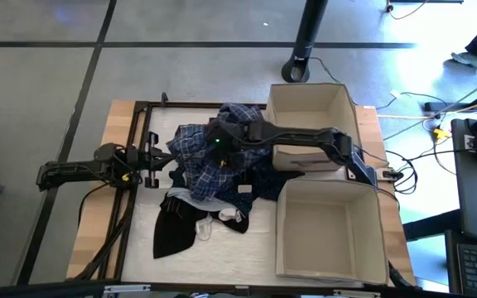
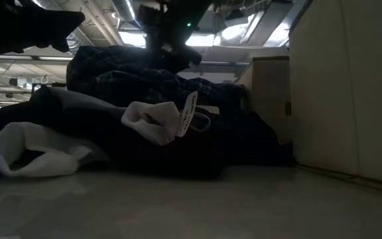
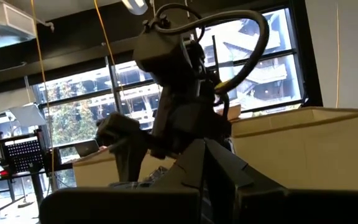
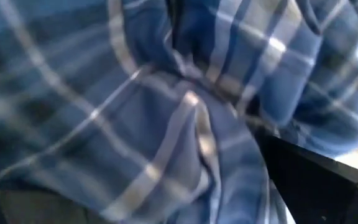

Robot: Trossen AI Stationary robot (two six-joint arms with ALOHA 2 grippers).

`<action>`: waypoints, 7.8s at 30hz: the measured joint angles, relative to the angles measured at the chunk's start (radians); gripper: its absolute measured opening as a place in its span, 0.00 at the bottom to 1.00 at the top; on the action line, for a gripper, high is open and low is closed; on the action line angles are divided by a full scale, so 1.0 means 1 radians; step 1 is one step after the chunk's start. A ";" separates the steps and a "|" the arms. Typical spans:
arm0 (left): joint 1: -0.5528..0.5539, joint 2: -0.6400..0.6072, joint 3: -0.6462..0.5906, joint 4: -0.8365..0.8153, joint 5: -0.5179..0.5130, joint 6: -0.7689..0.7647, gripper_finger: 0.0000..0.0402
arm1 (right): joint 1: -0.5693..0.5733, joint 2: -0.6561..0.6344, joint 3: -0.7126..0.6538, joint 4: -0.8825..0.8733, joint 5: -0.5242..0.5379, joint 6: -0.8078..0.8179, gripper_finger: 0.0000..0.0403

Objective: Sort clothes
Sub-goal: Put the blue checkered polo into the top laundry organizer

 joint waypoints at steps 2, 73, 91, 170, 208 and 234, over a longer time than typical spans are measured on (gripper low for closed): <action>0.000 0.000 0.000 0.000 0.000 -0.001 0.01 | -0.004 0.015 0.000 0.027 0.000 0.000 0.85; 0.000 0.000 0.000 0.006 0.000 -0.022 0.01 | -0.051 -0.638 -0.001 0.210 0.495 -0.057 0.01; 0.000 0.000 0.000 0.007 0.000 -0.022 0.01 | -0.063 -0.882 0.000 0.200 0.767 -0.136 0.01; 0.000 0.000 0.000 -0.003 -0.001 0.013 0.01 | -0.083 -0.805 -0.455 -0.593 0.528 0.493 0.67; 0.000 0.000 0.000 0.005 -0.001 0.030 0.01 | 0.038 -0.379 -0.455 -0.350 0.384 0.421 0.67; 0.000 0.000 0.000 0.006 -0.001 0.030 0.01 | -0.017 -0.295 -0.455 -0.320 0.534 0.338 0.05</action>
